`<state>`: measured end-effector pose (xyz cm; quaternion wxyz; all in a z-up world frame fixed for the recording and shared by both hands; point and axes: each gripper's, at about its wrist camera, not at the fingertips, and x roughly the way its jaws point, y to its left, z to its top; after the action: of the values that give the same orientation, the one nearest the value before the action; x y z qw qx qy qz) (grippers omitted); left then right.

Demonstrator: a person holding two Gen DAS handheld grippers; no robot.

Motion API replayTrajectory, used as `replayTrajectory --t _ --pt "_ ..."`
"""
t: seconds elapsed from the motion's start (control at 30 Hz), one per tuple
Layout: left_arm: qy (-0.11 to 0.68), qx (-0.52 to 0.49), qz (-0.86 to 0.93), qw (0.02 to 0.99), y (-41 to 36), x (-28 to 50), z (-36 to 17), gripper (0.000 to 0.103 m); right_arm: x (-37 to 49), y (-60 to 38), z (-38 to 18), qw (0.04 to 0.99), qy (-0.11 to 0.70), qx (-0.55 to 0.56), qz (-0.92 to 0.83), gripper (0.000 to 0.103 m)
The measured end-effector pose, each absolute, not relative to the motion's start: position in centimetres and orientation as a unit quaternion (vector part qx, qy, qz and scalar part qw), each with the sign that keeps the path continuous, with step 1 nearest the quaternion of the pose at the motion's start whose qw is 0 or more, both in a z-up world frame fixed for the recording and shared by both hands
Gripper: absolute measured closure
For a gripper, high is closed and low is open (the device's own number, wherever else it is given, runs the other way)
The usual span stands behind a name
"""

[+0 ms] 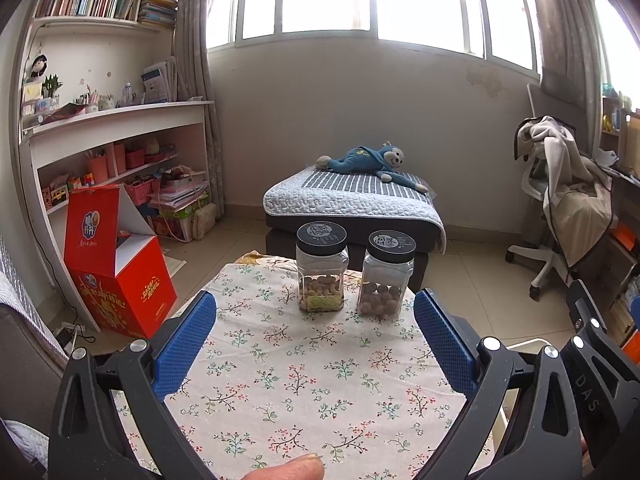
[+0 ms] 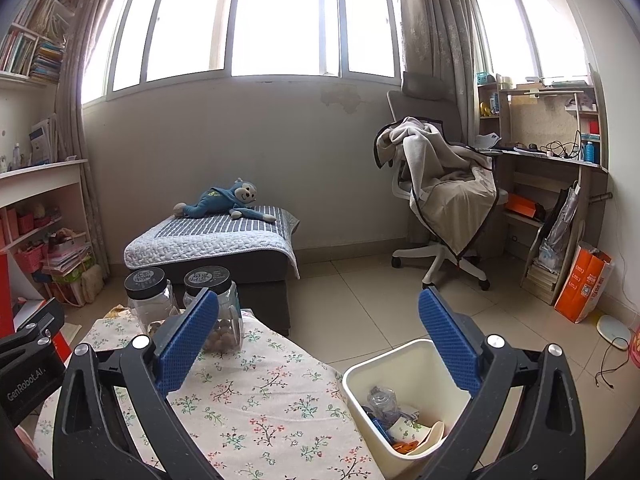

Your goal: Collect trash

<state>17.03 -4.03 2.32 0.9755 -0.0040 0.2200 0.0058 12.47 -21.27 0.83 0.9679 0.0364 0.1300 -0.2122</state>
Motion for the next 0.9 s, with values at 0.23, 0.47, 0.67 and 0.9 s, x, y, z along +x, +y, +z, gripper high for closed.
replayTrajectory --t 0.23,0.47,0.67,0.9 --pt "0.220 -0.004 0.006 0.975 -3.99 17.04 2.30 0.007 12.46 -21.32 0.85 0.968 0.131 0.036 -0.212 0.007" --pt "0.224 -0.006 0.006 0.975 -4.09 17.09 2.05 0.007 12.45 -21.31 0.81 0.968 0.130 0.036 -0.212 0.007" --pt "0.227 -0.008 0.005 0.974 -4.12 17.18 2.00 0.007 12.40 -21.38 0.81 0.968 0.131 0.036 -0.212 0.007" --pt "0.229 -0.011 0.005 0.973 -4.15 17.40 1.97 0.007 12.29 -21.51 0.89 0.968 0.132 0.037 -0.212 0.007"
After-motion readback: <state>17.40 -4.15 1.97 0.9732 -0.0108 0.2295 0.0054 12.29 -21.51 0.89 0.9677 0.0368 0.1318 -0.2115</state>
